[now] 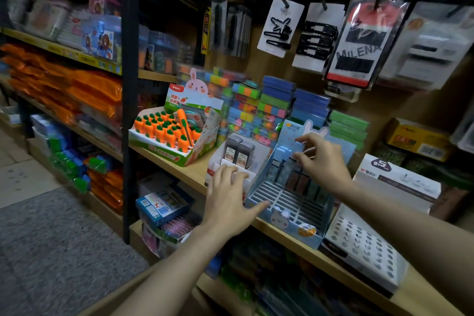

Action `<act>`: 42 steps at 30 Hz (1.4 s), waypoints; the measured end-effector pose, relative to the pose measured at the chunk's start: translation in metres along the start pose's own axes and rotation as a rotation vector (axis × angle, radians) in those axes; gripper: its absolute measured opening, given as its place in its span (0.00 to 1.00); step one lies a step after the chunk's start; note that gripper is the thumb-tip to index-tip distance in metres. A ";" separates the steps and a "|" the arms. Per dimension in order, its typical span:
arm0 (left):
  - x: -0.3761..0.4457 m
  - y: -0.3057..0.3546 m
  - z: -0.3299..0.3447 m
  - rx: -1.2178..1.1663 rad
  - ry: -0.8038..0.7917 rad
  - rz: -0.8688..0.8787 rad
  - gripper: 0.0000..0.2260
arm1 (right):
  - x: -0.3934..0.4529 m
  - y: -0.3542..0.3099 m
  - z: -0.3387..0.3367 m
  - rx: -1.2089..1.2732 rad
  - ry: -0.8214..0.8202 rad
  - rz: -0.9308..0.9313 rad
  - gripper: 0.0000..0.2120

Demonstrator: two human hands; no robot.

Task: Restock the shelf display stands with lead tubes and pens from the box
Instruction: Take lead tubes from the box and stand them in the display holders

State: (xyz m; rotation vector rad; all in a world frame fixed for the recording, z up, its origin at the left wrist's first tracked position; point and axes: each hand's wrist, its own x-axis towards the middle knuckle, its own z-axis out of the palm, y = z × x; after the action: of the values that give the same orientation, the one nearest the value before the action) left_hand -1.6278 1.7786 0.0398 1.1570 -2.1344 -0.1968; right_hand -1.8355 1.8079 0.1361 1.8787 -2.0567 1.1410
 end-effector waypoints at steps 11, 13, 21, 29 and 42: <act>-0.002 0.005 0.019 0.096 0.026 -0.053 0.31 | 0.006 0.001 0.011 -0.120 -0.023 -0.059 0.16; -0.002 0.005 0.020 0.084 0.026 -0.051 0.31 | 0.007 0.000 0.011 -0.157 -0.010 -0.079 0.16; -0.003 0.006 0.019 0.074 0.020 -0.057 0.29 | 0.000 0.005 0.020 -0.180 -0.005 -0.078 0.16; -0.002 0.004 0.018 0.071 0.001 -0.056 0.30 | -0.005 -0.001 0.022 -0.519 -0.054 -0.140 0.14; 0.001 0.002 0.011 -0.034 0.024 -0.033 0.28 | 0.004 -0.007 0.028 -0.697 -0.105 -0.099 0.24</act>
State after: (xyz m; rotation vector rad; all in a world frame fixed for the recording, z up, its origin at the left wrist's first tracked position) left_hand -1.6368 1.7770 0.0335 1.1702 -2.0841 -0.2317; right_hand -1.8193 1.7890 0.1218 1.6647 -2.0109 0.2357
